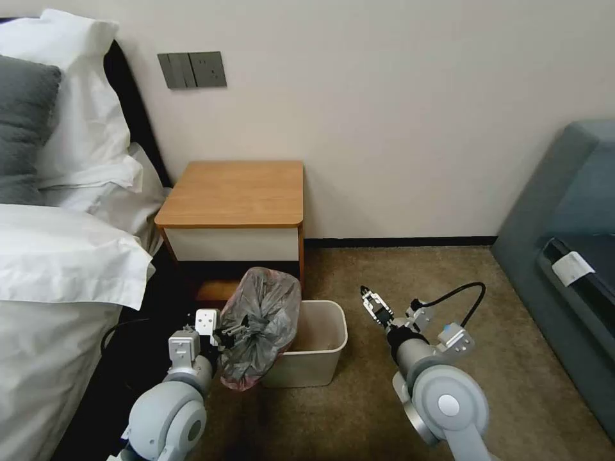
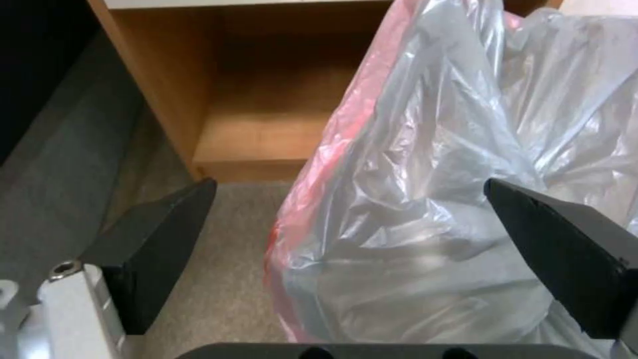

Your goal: Pick up the garbage bag from the table and place it over the trash can.

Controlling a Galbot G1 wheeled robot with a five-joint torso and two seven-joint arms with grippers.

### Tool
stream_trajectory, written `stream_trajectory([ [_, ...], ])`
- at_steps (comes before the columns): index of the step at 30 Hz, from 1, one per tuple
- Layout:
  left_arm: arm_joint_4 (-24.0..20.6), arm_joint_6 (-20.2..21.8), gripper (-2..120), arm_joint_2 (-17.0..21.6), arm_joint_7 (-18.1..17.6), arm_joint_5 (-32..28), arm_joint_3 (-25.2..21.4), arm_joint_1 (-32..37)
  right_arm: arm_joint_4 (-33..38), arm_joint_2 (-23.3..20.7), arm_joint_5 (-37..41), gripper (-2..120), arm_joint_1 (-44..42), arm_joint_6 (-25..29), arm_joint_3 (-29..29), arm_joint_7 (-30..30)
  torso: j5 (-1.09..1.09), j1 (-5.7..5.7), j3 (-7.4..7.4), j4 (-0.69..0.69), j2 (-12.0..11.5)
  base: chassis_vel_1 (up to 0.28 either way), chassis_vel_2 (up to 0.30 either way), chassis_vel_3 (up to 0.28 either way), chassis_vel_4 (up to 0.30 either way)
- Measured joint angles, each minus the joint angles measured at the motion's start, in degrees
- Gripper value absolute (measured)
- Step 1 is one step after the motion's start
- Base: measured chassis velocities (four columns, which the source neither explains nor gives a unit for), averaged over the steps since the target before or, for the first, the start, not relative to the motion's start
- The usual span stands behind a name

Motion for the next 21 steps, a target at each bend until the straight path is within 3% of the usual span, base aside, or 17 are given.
stream_trajectory([
  [21,2.9,1.2,100,-0.5,-1.3,-3.1,3.1,-2.7,-1.5,-0.1,-1.1,100,0.0,1.2,0.2,0.0,0.0,0.0,0.0,0.0,0.0,0.0,0.0,0.0,0.0],
])
